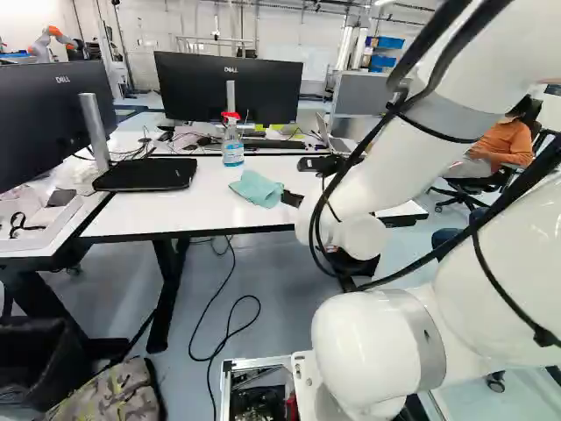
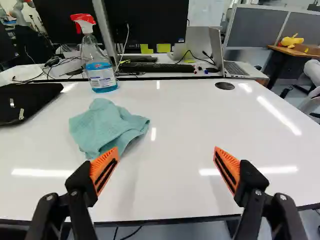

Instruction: Clean the table with the green towel

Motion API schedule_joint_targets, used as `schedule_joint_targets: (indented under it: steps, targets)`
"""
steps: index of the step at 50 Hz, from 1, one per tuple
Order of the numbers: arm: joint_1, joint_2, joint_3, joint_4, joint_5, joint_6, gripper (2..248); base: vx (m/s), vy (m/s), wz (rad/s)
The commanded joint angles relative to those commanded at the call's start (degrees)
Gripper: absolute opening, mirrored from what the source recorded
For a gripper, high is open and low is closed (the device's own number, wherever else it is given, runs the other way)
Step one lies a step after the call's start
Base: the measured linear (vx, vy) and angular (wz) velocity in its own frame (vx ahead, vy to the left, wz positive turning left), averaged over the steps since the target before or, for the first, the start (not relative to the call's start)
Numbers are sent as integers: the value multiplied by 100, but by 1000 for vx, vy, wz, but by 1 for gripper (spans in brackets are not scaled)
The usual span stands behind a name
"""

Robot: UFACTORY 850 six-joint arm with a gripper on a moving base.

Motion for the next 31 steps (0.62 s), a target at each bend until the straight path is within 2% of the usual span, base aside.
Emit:
schedule_joint_targets:
  steps: [31]
  targets:
    - [-9, 20, 39, -2, 48, 0, 247, 0, 0, 0]
